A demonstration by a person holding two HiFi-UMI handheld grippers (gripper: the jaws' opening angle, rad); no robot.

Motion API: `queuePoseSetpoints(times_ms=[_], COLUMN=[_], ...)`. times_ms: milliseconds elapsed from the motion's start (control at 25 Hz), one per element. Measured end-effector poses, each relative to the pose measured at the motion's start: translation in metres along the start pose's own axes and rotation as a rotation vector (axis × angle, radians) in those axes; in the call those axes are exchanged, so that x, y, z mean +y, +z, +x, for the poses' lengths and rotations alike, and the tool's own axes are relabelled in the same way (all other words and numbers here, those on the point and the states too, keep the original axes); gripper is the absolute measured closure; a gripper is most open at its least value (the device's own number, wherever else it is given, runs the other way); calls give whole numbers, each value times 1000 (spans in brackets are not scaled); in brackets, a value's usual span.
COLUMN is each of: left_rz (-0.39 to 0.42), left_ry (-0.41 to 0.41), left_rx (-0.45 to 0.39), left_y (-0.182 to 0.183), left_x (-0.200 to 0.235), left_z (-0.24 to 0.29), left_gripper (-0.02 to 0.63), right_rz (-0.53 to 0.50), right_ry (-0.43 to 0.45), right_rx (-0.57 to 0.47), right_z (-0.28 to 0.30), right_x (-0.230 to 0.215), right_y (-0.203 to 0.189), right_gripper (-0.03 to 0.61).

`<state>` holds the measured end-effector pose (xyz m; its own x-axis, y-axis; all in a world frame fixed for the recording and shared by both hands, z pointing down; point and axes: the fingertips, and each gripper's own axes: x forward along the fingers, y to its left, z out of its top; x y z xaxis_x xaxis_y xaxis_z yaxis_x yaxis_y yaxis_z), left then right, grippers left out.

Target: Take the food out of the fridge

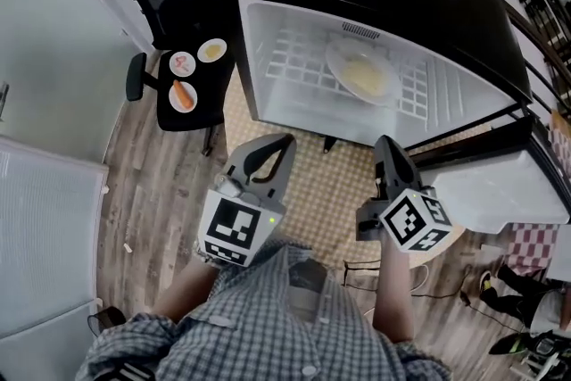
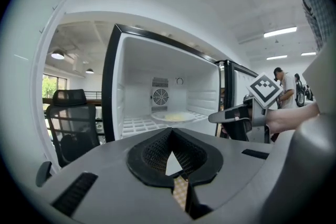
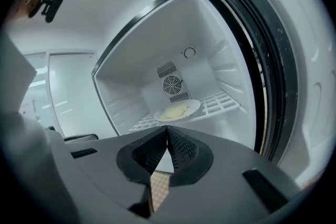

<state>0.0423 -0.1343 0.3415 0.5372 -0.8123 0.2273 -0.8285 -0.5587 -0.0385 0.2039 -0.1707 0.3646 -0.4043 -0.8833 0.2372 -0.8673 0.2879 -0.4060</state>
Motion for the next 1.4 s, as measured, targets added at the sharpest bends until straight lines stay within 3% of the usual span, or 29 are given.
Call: queuePoseSetpoints(times_ms=[280, 600, 1080, 1400], left_rz=[12, -5, -19, -20], left_ry=[36, 25, 5, 4], left_rx=[-10, -20, -15, -15], left_y=[3, 4, -1, -2], left_x=[10, 12, 12, 15], left_z=[-11, -13, -14, -15], left_gripper=[609, 609, 609, 609], right_rz=[302, 533, 778, 828], right_ry=[3, 5, -15, -30], right_rx=[8, 6, -59, -64], right_z=[28, 51, 69, 76], right_x=[-18, -27, -42, -40], right_y=[-1, 0, 6, 5], right_gripper=[569, 569, 517, 517])
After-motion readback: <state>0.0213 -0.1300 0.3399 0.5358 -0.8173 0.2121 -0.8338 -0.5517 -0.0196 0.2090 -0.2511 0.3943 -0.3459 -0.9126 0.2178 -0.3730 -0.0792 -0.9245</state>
